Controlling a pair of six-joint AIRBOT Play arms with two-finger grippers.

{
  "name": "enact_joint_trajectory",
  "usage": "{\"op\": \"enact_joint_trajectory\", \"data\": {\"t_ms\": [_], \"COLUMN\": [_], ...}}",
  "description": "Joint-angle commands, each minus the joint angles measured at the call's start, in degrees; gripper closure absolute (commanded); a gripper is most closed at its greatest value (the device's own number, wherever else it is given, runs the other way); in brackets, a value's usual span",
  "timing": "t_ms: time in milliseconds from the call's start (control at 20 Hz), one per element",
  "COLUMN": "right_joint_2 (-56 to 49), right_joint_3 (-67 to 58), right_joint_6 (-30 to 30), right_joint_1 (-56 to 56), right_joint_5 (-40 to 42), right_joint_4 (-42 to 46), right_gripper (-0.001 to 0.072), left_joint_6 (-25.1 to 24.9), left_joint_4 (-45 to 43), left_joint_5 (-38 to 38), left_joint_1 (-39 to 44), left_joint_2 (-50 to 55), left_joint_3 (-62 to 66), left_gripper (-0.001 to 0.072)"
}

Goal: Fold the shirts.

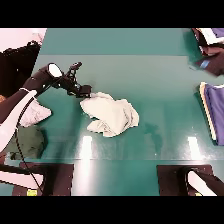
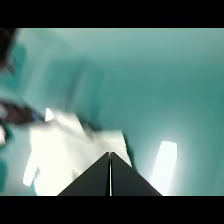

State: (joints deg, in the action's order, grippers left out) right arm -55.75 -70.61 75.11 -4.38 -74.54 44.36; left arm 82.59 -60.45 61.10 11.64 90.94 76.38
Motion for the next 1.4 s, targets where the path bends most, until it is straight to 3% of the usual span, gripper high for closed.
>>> {"op": "enact_joint_trajectory", "data": {"t_ms": [0,50,150,200,450,700,750,850,900,1100,1350], "right_joint_2": [-0.1,-0.1,-2.3,-4.6,-17.5,-26.9,-28.1,-29.6,-29.8,-24.1,-7.5], "right_joint_3": [12.9,17.2,24.8,27.4,29.8,22.4,20.9,18.5,17.9,13.5,-1.0], "right_joint_6": [4.7,5.0,5.0,5.0,4.8,4.8,4.8,4.8,4.8,4.9,6.1], "right_joint_1": [5.9,8.2,12.1,14.1,25.1,31.7,32.4,33.1,33.1,29.1,20.0], "right_joint_5": [1.9,3.7,7.8,9.2,20.9,21.6,21.6,21.5,21.6,19.2,12.9], "right_joint_4": [12.4,13.3,9.1,6.3,-1.1,-2.3,-2.4,-2.2,-2.2,3.3,10.4], "right_gripper": [0.0696,0.0681,0.0347,0.0341,0.0343,0.0346,0.039,0.0666,0.0697,0.0699,0.0699], "left_joint_6": [-0.5,-0.6,-0.6,-0.6,-0.6,-2.1,-2.1,-2.0,-2.0,-2.0,-2.0], "left_joint_4": [-2.9,-3.3,-3.6,-3.6,-3.8,-3.8,-3.8,-3.8,-3.8,-6.6,-11.0], "left_joint_5": [2.6,3.0,3.5,3.5,4.6,5.0,5.4,6.1,6.1,5.9,5.7], "left_joint_1": [-0.1,-0.1,-0.1,-0.1,-0.1,-0.1,-0.1,-0.1,-0.1,-0.1,-0.1], "left_joint_2": [-0.6,-1.2,-1.7,-1.7,-1.7,-1.7,-1.7,-1.9,-2.3,-10.1,-30.6], "left_joint_3": [4.7,6.0,7.9,8.3,8.2,8.2,8.2,8.2,8.2,8.3,8.3], "left_gripper": [0.0678,0.0678,0.0678,0.0677,0.0677,0.0677,0.0677,0.0678,0.0678,0.0678,0.0677]}}
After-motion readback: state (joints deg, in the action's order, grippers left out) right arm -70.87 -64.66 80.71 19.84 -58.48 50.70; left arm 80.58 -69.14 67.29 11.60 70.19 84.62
